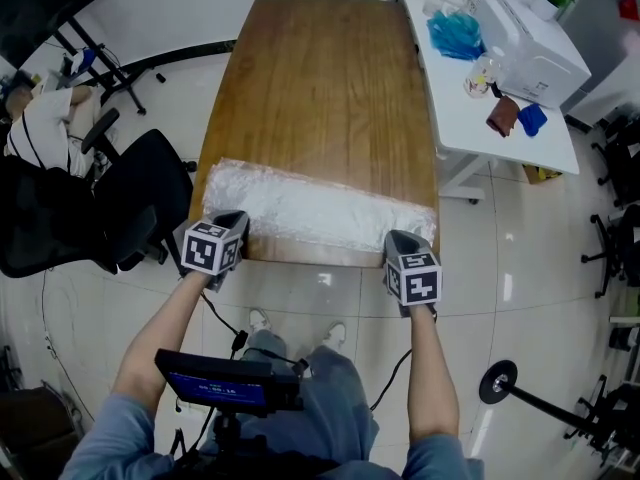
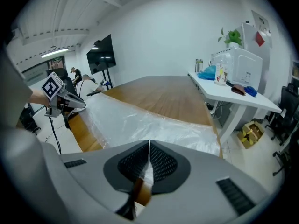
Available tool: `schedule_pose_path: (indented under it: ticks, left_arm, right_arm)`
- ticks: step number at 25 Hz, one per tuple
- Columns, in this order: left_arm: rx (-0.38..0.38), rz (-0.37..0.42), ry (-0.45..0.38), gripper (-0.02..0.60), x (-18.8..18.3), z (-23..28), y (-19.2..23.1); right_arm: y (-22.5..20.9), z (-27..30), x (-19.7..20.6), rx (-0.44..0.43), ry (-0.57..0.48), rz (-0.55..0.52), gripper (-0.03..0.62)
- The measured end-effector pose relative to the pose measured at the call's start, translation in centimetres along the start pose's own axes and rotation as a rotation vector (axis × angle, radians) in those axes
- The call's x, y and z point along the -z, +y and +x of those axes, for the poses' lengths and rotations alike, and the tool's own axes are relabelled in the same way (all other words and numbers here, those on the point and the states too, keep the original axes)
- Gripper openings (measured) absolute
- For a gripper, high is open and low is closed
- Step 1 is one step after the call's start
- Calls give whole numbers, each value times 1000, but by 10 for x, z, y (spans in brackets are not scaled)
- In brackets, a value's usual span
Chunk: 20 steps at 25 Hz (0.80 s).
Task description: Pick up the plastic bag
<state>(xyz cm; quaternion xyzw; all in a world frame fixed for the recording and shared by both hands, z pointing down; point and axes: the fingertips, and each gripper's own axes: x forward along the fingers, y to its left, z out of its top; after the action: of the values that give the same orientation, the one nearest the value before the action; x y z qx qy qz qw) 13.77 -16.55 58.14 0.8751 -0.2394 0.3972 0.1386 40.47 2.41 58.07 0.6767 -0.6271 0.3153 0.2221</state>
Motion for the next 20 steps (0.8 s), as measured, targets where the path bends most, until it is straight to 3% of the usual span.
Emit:
schedule_pose_path:
  ticks: [7,20]
  left_arm:
    - [-19,7,28,19,6,2,2]
    - [-38,-66,9,20,14,-5,-1]
  right_arm:
    - [1,0,2,-17,31,4,0]
    - [-4,7,-4,-49,46,-22,0]
